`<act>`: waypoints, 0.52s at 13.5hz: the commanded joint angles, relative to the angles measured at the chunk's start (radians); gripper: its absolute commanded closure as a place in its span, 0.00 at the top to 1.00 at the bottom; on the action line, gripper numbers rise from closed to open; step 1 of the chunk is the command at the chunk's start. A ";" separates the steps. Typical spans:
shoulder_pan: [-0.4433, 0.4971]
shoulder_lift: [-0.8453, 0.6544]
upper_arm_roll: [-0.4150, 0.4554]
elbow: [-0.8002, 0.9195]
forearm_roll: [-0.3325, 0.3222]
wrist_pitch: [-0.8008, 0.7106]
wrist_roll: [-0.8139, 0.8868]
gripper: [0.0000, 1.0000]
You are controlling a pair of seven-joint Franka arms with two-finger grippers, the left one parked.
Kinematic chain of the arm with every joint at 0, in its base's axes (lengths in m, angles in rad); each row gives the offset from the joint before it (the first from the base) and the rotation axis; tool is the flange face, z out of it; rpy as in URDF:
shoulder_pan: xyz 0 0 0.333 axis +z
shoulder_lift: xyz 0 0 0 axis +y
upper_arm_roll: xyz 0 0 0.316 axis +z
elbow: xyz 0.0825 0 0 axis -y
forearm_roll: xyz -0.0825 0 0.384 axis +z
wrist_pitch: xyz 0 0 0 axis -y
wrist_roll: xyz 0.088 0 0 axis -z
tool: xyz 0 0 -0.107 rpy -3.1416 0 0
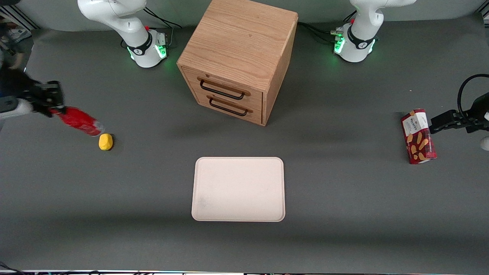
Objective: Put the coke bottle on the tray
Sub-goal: 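Carry the red bottle with the right gripper over the white tray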
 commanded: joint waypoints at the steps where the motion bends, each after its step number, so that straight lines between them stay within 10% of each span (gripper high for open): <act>1: 0.086 0.062 -0.013 0.093 0.056 -0.022 0.210 0.00; 7: 0.234 0.143 0.007 0.134 0.097 0.079 0.548 0.00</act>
